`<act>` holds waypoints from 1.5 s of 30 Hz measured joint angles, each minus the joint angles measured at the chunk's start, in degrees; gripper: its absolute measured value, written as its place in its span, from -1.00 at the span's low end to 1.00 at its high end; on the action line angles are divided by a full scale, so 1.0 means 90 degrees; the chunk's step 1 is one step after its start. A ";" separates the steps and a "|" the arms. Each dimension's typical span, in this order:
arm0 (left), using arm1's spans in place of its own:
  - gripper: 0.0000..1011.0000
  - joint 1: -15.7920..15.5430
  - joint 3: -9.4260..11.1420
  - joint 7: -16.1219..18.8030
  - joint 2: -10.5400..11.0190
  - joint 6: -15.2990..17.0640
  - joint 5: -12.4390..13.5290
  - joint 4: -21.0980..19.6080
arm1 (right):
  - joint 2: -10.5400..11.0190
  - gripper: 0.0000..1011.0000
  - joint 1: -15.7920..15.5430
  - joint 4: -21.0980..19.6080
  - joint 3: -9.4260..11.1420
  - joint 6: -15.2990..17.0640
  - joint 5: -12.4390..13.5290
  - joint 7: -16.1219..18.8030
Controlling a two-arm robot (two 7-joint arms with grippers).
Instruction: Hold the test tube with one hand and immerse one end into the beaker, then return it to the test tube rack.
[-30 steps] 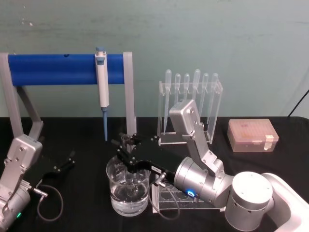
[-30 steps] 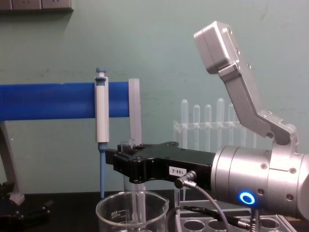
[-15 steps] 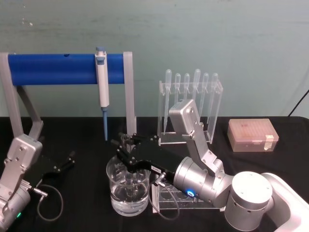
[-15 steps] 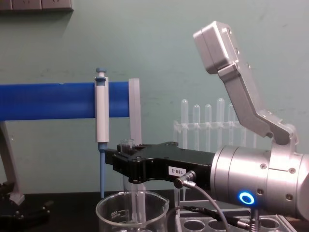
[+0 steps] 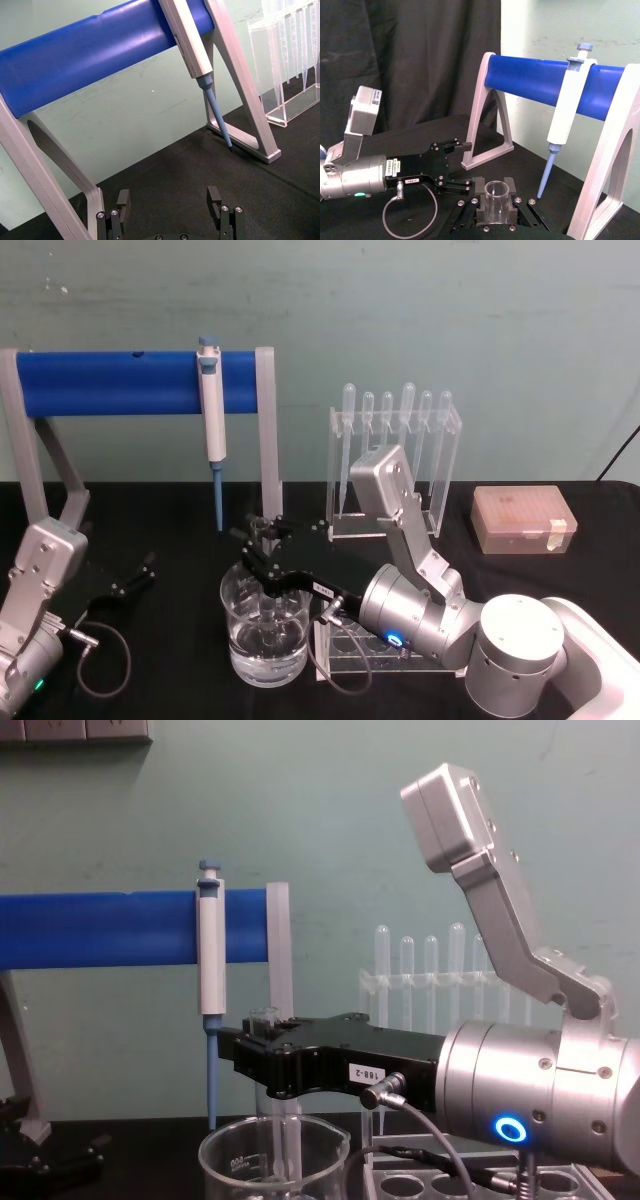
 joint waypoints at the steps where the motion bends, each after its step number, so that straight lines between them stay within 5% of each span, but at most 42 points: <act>1: 0.98 0.0000 0.0000 0.0000 0.0000 0.0000 0.0000 0.0000 | 0.0000 -0.56 0.0000 0.0000 0.0000 0.0000 0.0000 0.0000; 45: 0.98 0.0000 0.0000 0.0000 0.0000 0.0000 0.0000 0.0000 | 0.0000 -0.56 0.0000 0.0000 0.0000 0.0000 0.0000 0.0000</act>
